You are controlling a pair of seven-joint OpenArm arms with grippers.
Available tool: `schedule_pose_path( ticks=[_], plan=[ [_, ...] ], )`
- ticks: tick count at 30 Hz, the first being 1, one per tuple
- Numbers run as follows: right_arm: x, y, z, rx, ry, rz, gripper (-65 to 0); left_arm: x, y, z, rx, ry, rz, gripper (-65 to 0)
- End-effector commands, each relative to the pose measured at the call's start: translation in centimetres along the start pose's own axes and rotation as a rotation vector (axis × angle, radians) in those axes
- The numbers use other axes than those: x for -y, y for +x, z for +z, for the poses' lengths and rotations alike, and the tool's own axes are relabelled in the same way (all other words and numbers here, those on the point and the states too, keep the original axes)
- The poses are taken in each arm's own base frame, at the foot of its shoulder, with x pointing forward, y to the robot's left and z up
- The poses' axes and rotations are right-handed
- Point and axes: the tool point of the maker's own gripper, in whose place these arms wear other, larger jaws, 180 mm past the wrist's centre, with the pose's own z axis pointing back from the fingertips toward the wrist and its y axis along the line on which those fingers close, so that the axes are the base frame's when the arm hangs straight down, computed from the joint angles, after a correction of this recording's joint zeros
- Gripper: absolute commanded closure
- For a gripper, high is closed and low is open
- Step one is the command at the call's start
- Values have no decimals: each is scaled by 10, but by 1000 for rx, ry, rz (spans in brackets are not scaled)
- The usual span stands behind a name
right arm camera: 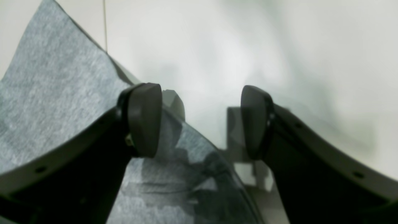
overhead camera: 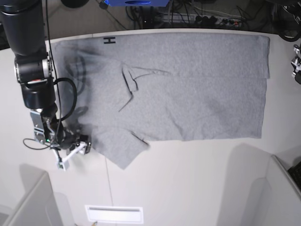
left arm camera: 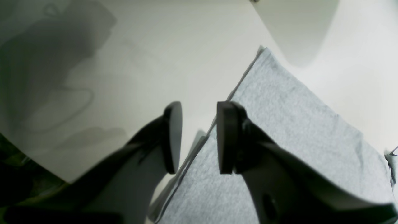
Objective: Fold the T-shirt properly
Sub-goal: 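Grasp the hem corner with the right gripper and smooth it outward, then lower the left gripper to the shirt's other hem corner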
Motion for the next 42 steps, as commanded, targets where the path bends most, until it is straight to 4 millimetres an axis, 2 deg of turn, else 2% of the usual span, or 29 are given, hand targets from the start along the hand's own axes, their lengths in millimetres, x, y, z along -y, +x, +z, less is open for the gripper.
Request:
schedule_pose_path(
  ticks=[1, 4, 6, 13, 22, 24, 27, 31, 32, 35, 38, 39, 42],
  plan=[
    [1, 1, 3, -38, -4, 7, -375, 2, 14, 4, 41, -2, -18, -193],
    [2, -19, 2, -95, -2, 1, -375, 2, 14, 4, 41, -2, -18, -193],
    [-1, -20, 1, -92, 5, 6, -375, 2, 14, 4, 41, -2, -18, -193],
    [-11, -41, 4, -166, 25, 45, -375, 0, 14, 3, 39, 2, -18, -193],
    [-9, -71, 2, -214, 24, 40, -368, 0, 14, 3, 40, 2, -18, -193],
    [-8, -74, 2, -220, 22, 41, -314, 0, 15, 3, 41, 1, -17, -193],
    [-8, -80, 2, -225, 22, 39, -200, 2, 17, 0, 49, -6, -6, -193],
    [-7, -81, 2, -224, 22, 38, -20, -10, 9, -8, 21, 12, 33, -193],
    [-7, -80, 2, -221, 22, 37, 0, -13, 8, -11, 17, 14, 50, -193],
    [-7, -75, 1, -199, 22, 33, 0, -16, -13, -28, -51, 10, 92, -193],
    [-7, -71, 1, -180, 24, 31, 0, -4, -19, -53, -123, -14, 40, -194],
    [-8, -71, 0, -178, 25, 31, 0, 1, -20, -62, -137, -16, 21, -196],
    [-9, -70, 0, -175, 27, 27, 0, 13, -5, -84, -128, 1, -40, -197]
  ],
)
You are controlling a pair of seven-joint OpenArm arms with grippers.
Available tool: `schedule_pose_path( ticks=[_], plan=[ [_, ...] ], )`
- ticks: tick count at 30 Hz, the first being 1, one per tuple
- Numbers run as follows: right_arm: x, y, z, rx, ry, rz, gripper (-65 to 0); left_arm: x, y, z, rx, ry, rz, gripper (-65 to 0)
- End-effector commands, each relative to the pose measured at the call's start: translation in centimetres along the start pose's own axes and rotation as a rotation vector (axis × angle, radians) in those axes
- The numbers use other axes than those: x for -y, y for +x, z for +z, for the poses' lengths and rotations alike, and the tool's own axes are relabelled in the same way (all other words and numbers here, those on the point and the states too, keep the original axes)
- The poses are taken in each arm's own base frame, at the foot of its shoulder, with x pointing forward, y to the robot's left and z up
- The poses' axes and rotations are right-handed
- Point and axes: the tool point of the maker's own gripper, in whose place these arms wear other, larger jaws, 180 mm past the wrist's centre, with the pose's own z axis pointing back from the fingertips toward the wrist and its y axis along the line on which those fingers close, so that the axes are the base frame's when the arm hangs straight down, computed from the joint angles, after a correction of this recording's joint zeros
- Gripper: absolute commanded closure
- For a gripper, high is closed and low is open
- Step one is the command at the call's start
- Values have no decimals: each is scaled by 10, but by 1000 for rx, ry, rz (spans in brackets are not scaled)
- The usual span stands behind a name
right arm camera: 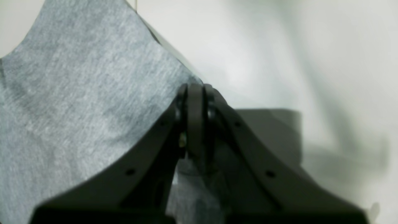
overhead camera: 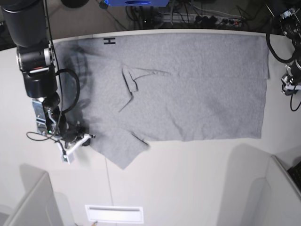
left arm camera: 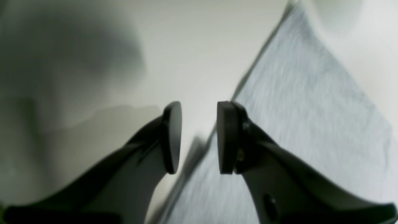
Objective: Fold the T-shirt properly
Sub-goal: 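Lower the left gripper to the shirt's other hem corner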
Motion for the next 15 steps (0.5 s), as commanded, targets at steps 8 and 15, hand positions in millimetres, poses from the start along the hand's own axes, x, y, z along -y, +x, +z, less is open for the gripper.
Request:
schedule_pose_path(
  ticks=[8, 15],
  plan=[
    [7, -30, 0, -136, -34, 22, 0, 40, 67, -50, 43, 2, -25, -490],
    [6, -25, 0, -130, -34, 24, 0, 93, 75, -109, 0, -63, -140, -484]
  ],
)
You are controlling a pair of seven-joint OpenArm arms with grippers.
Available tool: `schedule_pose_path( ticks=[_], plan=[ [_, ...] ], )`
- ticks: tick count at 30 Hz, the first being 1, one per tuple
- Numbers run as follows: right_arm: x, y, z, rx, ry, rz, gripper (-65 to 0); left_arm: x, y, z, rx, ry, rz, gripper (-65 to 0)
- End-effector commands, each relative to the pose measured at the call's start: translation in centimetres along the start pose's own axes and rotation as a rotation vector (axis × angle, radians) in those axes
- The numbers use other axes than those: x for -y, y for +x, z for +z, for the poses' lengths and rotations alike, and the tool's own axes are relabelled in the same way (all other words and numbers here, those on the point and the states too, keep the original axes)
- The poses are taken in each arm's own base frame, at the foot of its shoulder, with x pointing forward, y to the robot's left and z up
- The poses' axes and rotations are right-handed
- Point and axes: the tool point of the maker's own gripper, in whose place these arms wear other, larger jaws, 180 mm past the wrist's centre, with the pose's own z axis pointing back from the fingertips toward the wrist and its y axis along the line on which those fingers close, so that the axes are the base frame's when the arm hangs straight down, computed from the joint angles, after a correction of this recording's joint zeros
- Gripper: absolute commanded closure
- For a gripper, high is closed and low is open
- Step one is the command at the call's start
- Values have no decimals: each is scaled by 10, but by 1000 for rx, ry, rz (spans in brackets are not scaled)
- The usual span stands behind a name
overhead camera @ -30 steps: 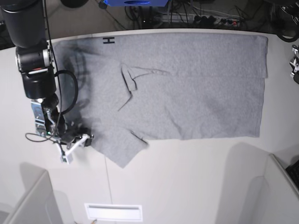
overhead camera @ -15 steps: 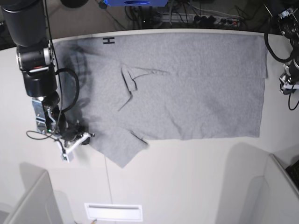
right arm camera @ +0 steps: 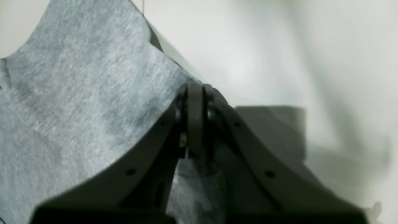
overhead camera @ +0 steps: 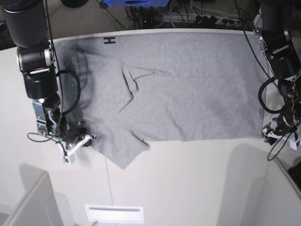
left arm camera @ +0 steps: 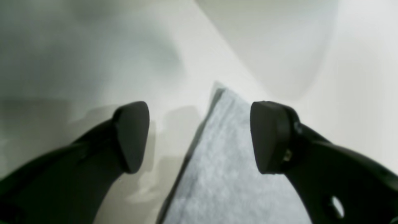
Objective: Fold the T-shirt properly
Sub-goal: 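Lower the left gripper to the shirt's other hem corner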
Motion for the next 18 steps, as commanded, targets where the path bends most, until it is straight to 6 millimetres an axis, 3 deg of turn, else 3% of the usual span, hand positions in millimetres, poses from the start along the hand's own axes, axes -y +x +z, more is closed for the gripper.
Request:
schedule_pose_path(
  ticks=[1, 6, 13, 15, 18],
  plan=[
    [10, -27, 0, -120, -45, 26, 0, 2, 29, 4, 57, 11, -42, -484],
    [10, -23, 0, -114, -46, 27, 0, 19, 24, -24, 33, 38, -141, -484],
    [10, -23, 0, -114, -46, 27, 0, 32, 4, -38, -14, 15, -195, -481],
    [10, -23, 0, -113, -46, 27, 0, 42, -4, -41, -31, -19, -222, -448],
    [10, -23, 0, -113, -46, 27, 0, 39, -10, -43, -46, -19, -212, -383]
  ],
)
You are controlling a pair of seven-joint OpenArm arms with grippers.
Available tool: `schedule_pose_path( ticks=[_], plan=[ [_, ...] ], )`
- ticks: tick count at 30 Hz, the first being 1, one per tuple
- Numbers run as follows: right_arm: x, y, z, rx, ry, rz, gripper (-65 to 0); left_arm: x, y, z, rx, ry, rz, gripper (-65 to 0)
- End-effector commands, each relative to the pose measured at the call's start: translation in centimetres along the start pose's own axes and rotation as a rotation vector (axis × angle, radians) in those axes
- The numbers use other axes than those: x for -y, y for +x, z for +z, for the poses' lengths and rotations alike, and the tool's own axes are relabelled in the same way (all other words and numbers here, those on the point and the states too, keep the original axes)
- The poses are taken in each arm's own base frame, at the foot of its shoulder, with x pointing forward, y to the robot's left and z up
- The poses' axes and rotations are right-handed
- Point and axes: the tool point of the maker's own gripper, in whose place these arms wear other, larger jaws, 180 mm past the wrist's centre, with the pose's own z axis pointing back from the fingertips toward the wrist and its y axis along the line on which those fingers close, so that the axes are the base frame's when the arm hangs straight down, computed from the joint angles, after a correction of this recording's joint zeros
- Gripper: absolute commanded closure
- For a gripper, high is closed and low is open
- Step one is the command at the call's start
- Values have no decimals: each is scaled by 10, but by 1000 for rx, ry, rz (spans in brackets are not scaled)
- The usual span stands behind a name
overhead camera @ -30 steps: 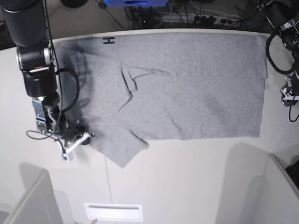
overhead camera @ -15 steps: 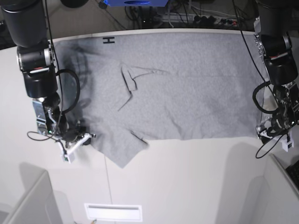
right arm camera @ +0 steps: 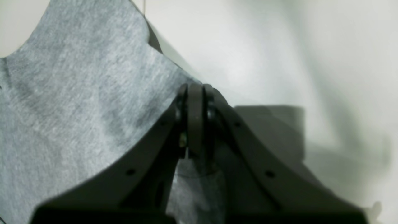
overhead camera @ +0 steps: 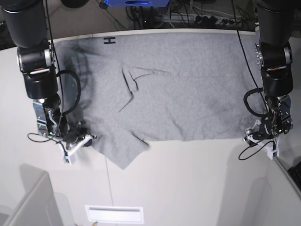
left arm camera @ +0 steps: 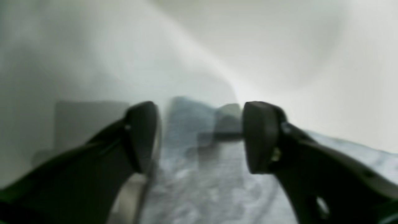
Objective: Fold the T-shirt properly
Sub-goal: 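Lower the left gripper to the shirt's other hem corner, then grasp the hem corners with both grippers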
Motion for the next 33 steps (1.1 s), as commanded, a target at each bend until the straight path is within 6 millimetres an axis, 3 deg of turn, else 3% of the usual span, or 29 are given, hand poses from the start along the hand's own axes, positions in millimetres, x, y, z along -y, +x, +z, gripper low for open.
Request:
schedule_pose_path(
  ticks=[1, 5, 10, 13, 16, 18, 19, 23, 26, 33],
  plan=[
    [10, -25, 0, -113, -45, 22, 0, -7, 9, 4, 6, 3, 8, -370],
    [10, -25, 0, -111, -45, 22, 0, -5, 4, 2, -8, 0, 10, -296],
    [15, -17, 3, -80, -44, -30, 0, 2, 1, -1, -11, -10, 12, 0],
    [19, -6, 7, -43, -40, -71, 0, 1, 1, 0, -16, -8, 8, 0],
    [14, 17, 13, 18, -23, -76, -288, 1, 0, 0, -18, -8, 6, 0],
    [8, 29, 17, 55, -10, -58, -413, 2, 1, 0, -15, -9, 5, 0],
    [4, 36, 20, 72, -3, -47, -437, 2, 2, 0, -14, -9, 4, 0],
    [-11, 68, 26, 132, 19, -10, -444, 2, 2, 0, -12, -9, 4, 0],
    [-26, 82, 20, 130, 30, -2, -444, 2, 2, 0, -12, -9, 4, 0],
    [-49, 95, -2, 81, -36, 131, -447, 4, 2, 0, -13, -12, 4, 0]
  ],
)
